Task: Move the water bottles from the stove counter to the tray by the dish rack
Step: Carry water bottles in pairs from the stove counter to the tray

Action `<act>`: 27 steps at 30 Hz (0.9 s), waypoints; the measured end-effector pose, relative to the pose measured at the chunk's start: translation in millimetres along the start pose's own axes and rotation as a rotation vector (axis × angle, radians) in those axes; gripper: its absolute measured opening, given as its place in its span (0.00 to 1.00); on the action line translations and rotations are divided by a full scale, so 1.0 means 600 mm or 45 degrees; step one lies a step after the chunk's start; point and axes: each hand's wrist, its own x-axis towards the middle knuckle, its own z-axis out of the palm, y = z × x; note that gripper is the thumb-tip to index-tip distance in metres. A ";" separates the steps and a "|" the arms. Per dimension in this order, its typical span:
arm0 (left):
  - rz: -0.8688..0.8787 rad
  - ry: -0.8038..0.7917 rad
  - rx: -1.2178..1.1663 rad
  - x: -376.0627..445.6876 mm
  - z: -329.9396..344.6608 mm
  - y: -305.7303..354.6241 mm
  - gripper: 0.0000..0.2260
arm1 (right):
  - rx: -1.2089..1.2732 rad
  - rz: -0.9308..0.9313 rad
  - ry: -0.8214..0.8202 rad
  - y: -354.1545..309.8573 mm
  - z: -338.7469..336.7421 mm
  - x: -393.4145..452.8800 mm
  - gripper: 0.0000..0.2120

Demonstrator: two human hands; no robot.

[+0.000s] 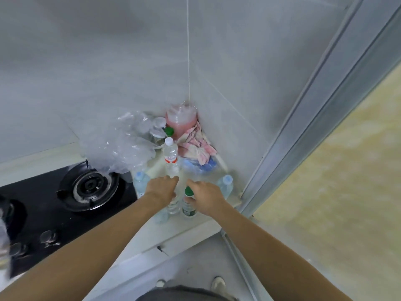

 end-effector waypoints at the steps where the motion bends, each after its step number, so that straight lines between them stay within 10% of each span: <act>1: -0.001 0.009 -0.023 0.003 -0.003 0.004 0.14 | 0.025 -0.020 -0.004 0.005 -0.003 0.007 0.13; 14: -0.234 0.515 -0.408 -0.047 -0.177 -0.048 0.10 | 0.345 -0.247 0.274 -0.004 -0.197 0.083 0.10; 27: -0.639 1.089 -0.320 -0.330 -0.292 -0.168 0.12 | 0.586 -0.637 0.452 -0.239 -0.365 0.104 0.10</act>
